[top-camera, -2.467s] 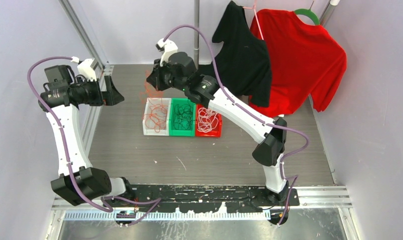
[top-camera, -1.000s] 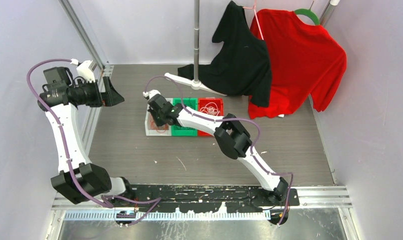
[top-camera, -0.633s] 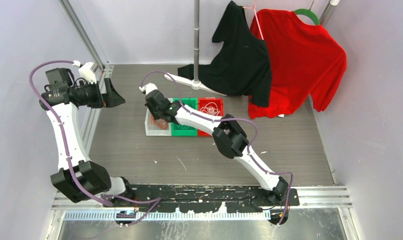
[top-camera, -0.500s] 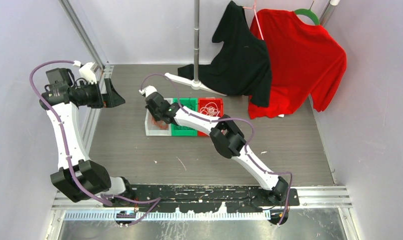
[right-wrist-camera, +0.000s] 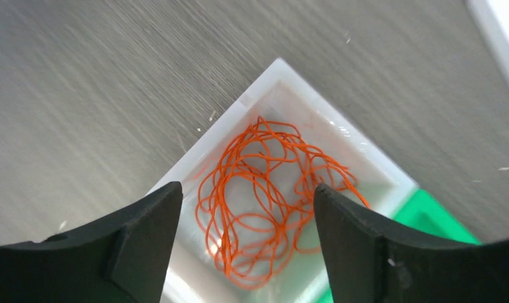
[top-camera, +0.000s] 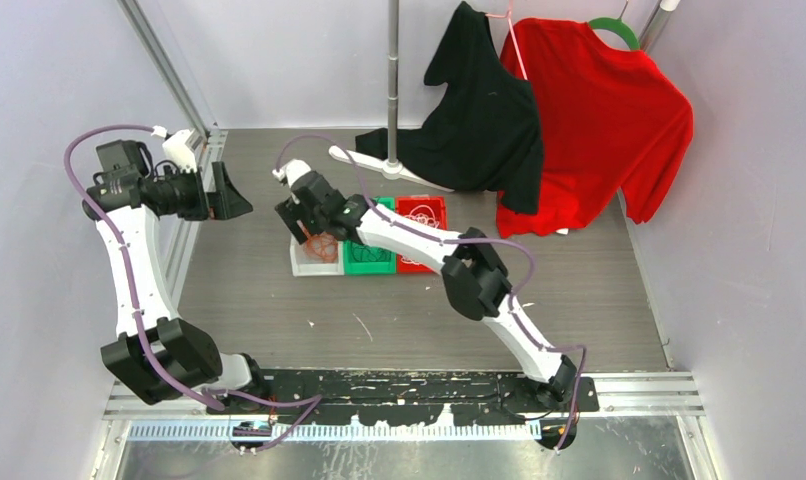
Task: Untangle the cables
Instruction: Place the cable in the bin, then reset both arms
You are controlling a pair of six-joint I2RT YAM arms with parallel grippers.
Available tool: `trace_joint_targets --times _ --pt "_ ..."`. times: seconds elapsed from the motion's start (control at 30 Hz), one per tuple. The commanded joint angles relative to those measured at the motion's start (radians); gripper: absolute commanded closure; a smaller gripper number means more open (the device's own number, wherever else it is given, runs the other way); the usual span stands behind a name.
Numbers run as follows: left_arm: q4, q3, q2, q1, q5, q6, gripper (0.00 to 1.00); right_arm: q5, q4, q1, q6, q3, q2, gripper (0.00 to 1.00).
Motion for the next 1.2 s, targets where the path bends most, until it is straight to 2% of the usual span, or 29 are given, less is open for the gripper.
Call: trace_joint_targets --times 0.0,0.1,0.2,0.27,0.37,0.5,0.6,0.7,0.8,0.97,1.1,1.17 --pt "0.007 -0.022 -0.045 0.009 0.038 0.025 0.0 -0.009 0.004 0.007 -0.007 -0.061 -0.261 0.15" --pt "0.013 -0.041 -0.052 0.008 0.038 0.024 0.0 0.026 0.038 0.006 -0.015 -0.184 -0.362 0.08" --pt "0.013 -0.054 -0.052 0.008 0.035 0.032 0.01 0.063 0.048 0.006 -0.021 -0.308 -0.457 0.06" --pt "0.037 -0.079 -0.055 0.007 0.037 0.034 0.0 0.129 0.095 0.004 -0.014 -0.44 -0.555 0.06" --pt "0.13 -0.176 -0.069 0.006 0.063 0.009 0.0 0.303 0.269 -0.024 0.019 -0.719 -0.739 0.0" --pt "0.398 -0.375 -0.108 -0.006 0.11 -0.075 0.0 0.501 0.488 -0.155 0.088 -1.134 -1.015 0.0" --pt "0.694 -0.554 -0.119 -0.058 -0.008 -0.124 0.0 0.653 0.599 -0.279 0.138 -1.419 -1.23 0.0" --pt "0.923 -0.702 -0.094 -0.115 -0.072 -0.135 0.0 0.807 0.742 -0.402 0.105 -1.641 -1.37 0.0" --pt "1.184 -0.846 -0.012 -0.137 -0.071 -0.165 0.0 0.865 0.918 -0.499 0.073 -1.811 -1.393 0.0" --pt "1.63 -0.997 0.097 -0.16 -0.102 -0.254 0.01 0.848 1.001 -0.601 0.113 -1.88 -1.305 0.0" --pt "1.653 -0.981 0.125 -0.185 -0.168 -0.3 0.0 0.829 1.235 -0.64 0.06 -1.909 -1.147 0.0" --pt "1.696 -0.993 0.126 -0.203 -0.193 -0.322 0.0 0.793 1.3 -0.652 0.005 -1.901 -1.086 0.0"
